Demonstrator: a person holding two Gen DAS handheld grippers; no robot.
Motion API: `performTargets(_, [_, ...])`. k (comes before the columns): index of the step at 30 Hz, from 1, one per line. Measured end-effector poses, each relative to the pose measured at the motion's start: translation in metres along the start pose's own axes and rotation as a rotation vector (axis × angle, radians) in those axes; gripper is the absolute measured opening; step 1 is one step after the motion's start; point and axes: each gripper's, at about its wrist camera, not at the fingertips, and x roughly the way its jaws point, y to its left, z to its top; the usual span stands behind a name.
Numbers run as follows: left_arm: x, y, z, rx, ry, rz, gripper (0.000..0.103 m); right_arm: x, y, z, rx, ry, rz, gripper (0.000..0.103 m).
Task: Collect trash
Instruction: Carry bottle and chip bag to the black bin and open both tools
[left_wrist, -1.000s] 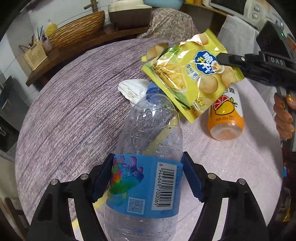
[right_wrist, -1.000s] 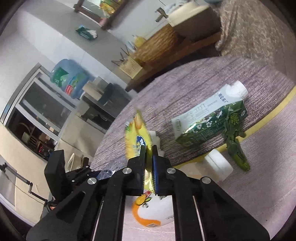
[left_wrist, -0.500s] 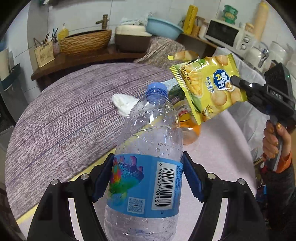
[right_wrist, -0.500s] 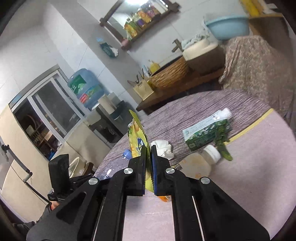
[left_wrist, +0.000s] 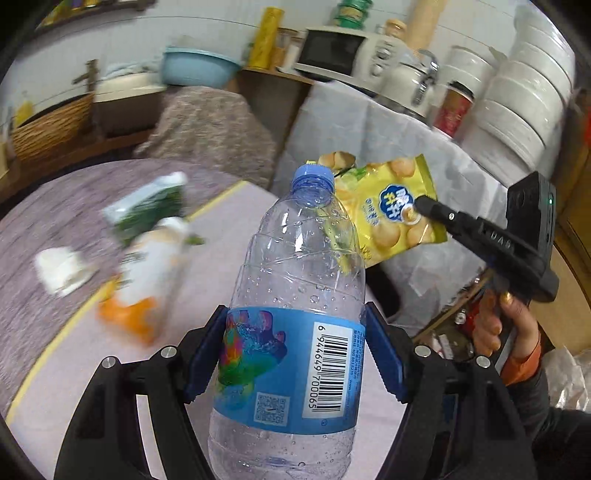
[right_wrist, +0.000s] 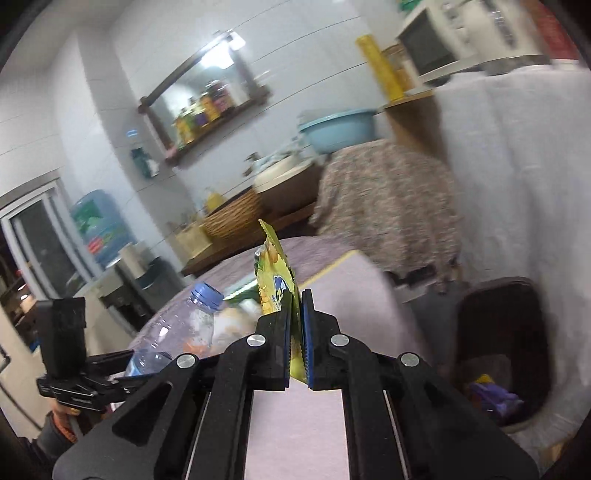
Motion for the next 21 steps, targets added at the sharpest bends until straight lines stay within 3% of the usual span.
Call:
performTargets(5, [0.060, -0.054, 0.025, 0.039, 0.049, -0.081, 0.072, -0.031, -0.052, -0.011, 0.006, -0.029, -0.209, 0.006])
performTargets(9, [0.101, -0.093, 0.040, 0.065, 0.084, -0.125, 0.071, -0.039, -0.097, -0.018, 0.058, -0.030, -0.329, 0.006])
performTargets(15, [0.157, -0.126, 0.054, 0.070, 0.154, -0.134, 0.071, -0.018, -0.161, -0.041, 0.134, 0.031, -0.440, 0.006])
performTargets(21, [0.188, -0.136, 0.056, 0.070, 0.180, -0.106, 0.072, 0.031, -0.205, -0.063, 0.141, 0.116, -0.485, 0.006])
